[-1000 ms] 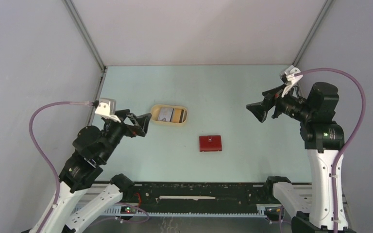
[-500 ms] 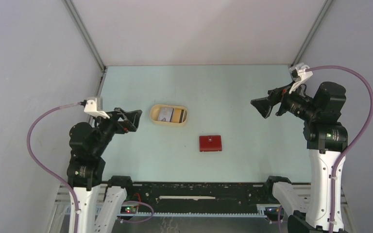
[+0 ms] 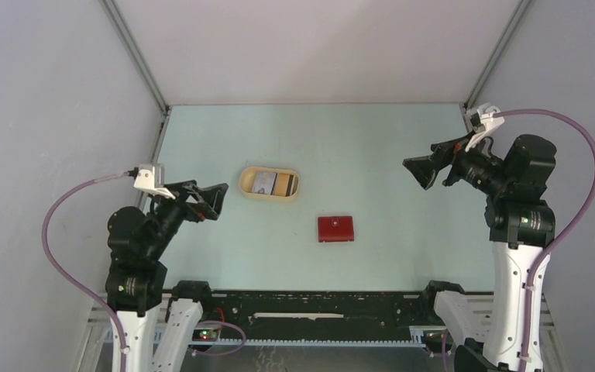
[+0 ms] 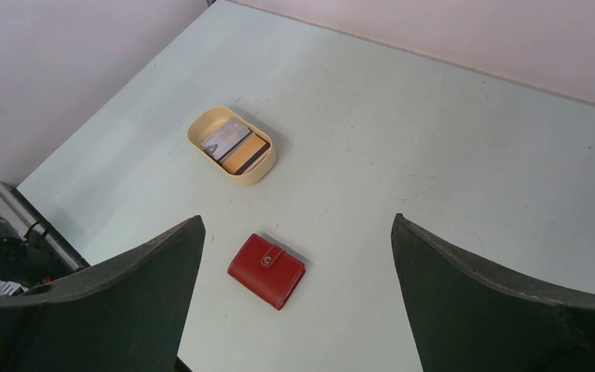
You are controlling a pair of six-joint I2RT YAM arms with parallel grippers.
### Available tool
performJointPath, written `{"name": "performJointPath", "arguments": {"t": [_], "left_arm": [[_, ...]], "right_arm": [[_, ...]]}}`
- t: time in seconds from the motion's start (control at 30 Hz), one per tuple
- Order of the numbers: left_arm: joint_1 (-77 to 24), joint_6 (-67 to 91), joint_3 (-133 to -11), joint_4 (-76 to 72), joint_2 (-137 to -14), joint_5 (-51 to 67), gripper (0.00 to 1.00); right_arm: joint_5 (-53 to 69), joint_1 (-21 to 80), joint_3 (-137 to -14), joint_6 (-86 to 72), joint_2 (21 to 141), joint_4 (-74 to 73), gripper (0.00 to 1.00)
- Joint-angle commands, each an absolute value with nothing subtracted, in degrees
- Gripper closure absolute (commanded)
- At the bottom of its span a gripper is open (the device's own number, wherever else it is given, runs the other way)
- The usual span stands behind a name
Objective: Put the credit cards into the card holder
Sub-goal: Reset both arms
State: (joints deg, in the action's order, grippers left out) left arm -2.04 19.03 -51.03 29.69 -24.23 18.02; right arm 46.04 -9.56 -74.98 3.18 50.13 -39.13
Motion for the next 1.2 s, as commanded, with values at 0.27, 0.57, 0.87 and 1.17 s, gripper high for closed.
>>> {"name": "performJointPath", "arguments": {"t": [0.27, 0.57, 0.87, 1.17], "left_arm": [[-1.49, 17.85, -48.43, 27.6, -22.91, 20.3, 0.0], [-1.49, 17.32, -47.32, 27.67, -22.52, 19.68, 0.0], [-1.5, 16.88, -46.68, 27.73, -21.94, 19.43, 0.0], [-1.49, 16.61, -46.36, 27.61, -21.52, 19.56, 0.0]], "right_arm": [[48.19, -10.85, -72.45, 1.62, 48.74, -35.69, 0.0], [49.76, -11.46, -72.4, 2.63, 48.99, -35.83, 0.0], [50.78, -12.29, -72.08, 2.12, 48.84, -35.44, 0.0], [51.33, -12.98, -71.98, 2.14, 48.99, -35.48, 0.0]]}}
